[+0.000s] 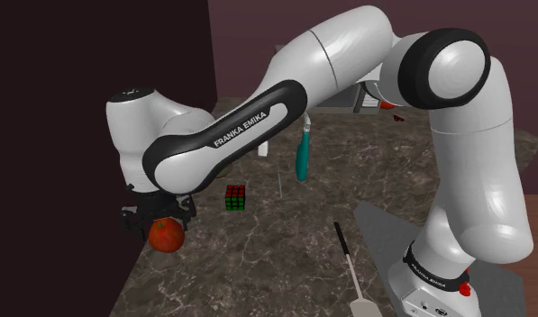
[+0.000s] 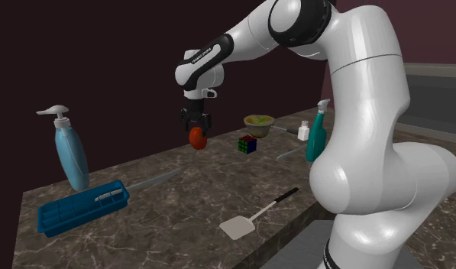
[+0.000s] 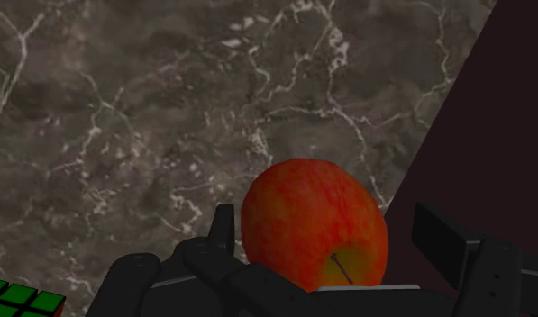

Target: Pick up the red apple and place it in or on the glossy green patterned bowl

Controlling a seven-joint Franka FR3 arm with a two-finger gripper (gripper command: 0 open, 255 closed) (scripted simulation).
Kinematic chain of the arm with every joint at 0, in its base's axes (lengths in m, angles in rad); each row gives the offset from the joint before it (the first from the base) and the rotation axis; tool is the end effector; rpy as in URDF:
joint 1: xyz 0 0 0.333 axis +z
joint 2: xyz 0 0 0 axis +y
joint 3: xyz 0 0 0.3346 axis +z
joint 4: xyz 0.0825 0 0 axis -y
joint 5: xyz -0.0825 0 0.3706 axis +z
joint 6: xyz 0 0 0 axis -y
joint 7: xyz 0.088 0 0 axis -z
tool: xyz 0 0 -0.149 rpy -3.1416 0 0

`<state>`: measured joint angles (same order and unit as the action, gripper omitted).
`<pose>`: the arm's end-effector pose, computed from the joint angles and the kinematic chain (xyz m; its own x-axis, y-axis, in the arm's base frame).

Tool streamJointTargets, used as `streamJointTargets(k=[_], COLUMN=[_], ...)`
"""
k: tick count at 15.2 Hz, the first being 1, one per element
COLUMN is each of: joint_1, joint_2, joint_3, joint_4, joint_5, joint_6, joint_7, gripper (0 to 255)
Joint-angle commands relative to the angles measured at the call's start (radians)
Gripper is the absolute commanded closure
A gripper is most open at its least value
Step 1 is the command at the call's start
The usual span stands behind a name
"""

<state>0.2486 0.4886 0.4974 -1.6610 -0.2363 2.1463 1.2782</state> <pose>0.5304 0.4169 0.3390 0.8938 -0.4485 -0.0016 -0.4476 -0.8918 -0.0661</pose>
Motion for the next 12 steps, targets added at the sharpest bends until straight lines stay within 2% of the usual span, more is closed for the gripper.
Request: streamJointTargets(k=[1,5,6,12], joint_1=[0.0,0.0,0.0,0.0], joint_2=[0.001,0.001,0.001,0.0], joint_3=[0.0,0.0,0.0,0.0], joint_4=[0.0,0.0,-0.001,-0.001], joint_5=[0.0,0.0,0.0,0.0], joint_6=[0.001,0.001,0.001,0.001], joint_7=[0.0,0.0,0.0,0.001], gripper=[0,0,255,255])
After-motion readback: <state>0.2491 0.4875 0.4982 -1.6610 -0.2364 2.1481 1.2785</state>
